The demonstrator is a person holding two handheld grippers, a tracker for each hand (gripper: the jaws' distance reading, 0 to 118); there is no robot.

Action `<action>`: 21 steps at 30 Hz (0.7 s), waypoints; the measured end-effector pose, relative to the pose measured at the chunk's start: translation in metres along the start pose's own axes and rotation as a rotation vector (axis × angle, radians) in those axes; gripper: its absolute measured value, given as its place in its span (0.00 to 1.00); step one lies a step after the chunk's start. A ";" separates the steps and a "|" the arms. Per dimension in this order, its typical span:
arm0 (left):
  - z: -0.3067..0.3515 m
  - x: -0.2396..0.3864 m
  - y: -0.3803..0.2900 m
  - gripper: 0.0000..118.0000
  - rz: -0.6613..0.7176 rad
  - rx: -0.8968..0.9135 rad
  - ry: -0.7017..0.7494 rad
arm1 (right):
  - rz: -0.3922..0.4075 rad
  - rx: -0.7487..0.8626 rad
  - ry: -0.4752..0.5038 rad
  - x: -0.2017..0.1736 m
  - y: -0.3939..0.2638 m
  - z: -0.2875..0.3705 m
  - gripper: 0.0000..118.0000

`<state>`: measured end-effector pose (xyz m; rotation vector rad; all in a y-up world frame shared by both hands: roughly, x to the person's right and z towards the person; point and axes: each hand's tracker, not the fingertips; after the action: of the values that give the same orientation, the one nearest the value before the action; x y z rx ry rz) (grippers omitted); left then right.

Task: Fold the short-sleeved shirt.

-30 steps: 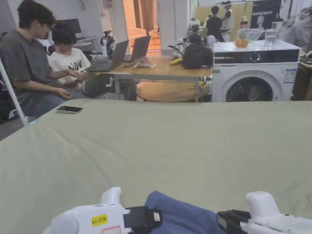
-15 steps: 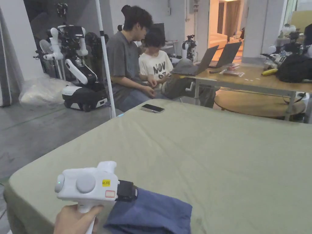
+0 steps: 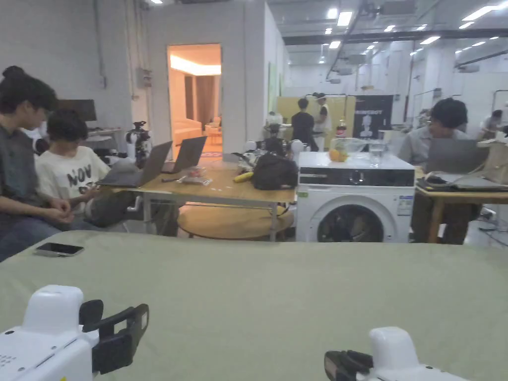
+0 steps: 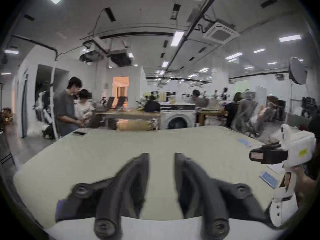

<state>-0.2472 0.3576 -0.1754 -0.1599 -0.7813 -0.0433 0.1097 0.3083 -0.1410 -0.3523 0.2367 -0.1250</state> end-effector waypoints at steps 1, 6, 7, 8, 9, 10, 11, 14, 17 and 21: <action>-0.011 0.013 0.000 0.00 -0.002 0.010 -0.014 | 0.004 0.024 -0.048 0.007 0.001 0.010 0.00; -0.056 0.058 0.001 0.00 -0.082 0.001 -0.102 | 0.016 0.060 -0.155 0.028 0.002 0.043 0.00; -0.058 0.064 0.002 0.00 -0.084 0.006 -0.091 | 0.043 0.065 -0.200 0.028 0.001 0.047 0.00; -0.058 0.069 0.002 0.00 -0.083 0.010 -0.090 | 0.064 0.070 -0.243 0.028 0.001 0.050 0.00; -0.058 0.071 0.003 0.00 -0.081 0.014 -0.095 | 0.075 0.073 -0.267 0.030 0.000 0.051 0.00; -0.058 0.072 0.003 0.00 -0.075 0.022 -0.101 | 0.078 0.068 -0.267 0.031 -0.001 0.052 0.00; -0.058 0.072 0.004 0.00 -0.071 0.017 -0.097 | 0.073 0.067 -0.265 0.032 -0.001 0.053 0.00; -0.054 0.071 0.006 0.00 -0.066 0.017 -0.082 | 0.066 0.079 -0.270 0.032 0.000 0.055 0.00; -0.049 0.071 0.008 0.00 -0.059 0.021 -0.082 | 0.075 0.092 -0.281 0.030 0.001 0.053 0.00; -0.047 0.064 0.007 0.00 -0.032 0.010 -0.075 | 0.082 0.102 -0.289 0.028 0.004 0.054 0.00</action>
<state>-0.1681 0.3584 -0.1646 -0.1404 -0.8585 -0.0644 0.1503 0.3249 -0.0991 -0.2553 -0.0409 -0.0045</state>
